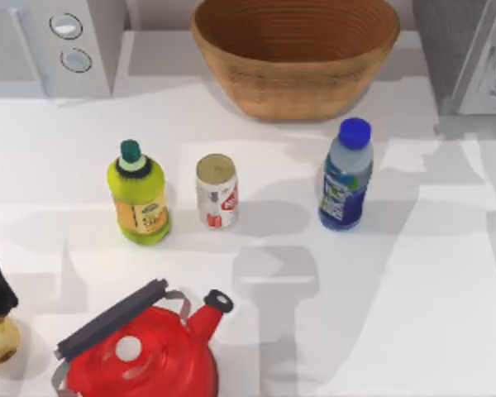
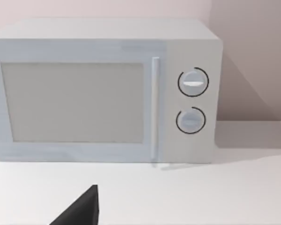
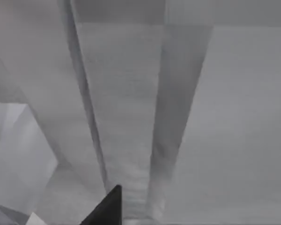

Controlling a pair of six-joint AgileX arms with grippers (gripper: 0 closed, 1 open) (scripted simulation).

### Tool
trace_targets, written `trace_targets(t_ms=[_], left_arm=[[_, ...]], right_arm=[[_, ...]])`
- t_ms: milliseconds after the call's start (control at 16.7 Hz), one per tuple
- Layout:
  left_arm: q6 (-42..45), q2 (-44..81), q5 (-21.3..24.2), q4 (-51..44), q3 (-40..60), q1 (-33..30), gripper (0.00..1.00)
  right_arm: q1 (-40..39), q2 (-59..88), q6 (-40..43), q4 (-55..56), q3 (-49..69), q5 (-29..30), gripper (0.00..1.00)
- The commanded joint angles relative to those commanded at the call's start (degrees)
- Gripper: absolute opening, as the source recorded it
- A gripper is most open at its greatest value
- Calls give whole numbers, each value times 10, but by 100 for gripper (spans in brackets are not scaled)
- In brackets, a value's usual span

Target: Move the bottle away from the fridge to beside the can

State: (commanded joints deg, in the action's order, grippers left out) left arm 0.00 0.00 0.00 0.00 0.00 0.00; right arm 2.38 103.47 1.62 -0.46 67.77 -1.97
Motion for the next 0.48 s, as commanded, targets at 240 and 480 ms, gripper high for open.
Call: trace_targets(t_ms=[240, 480], left_arm=[[0, 0, 0, 0, 0, 0, 100], [0, 0, 0, 0, 0, 0, 100]], right_arm=[[2, 67, -1, -10, 122, 4, 100], [0, 103, -1, -22, 157, 4, 100]])
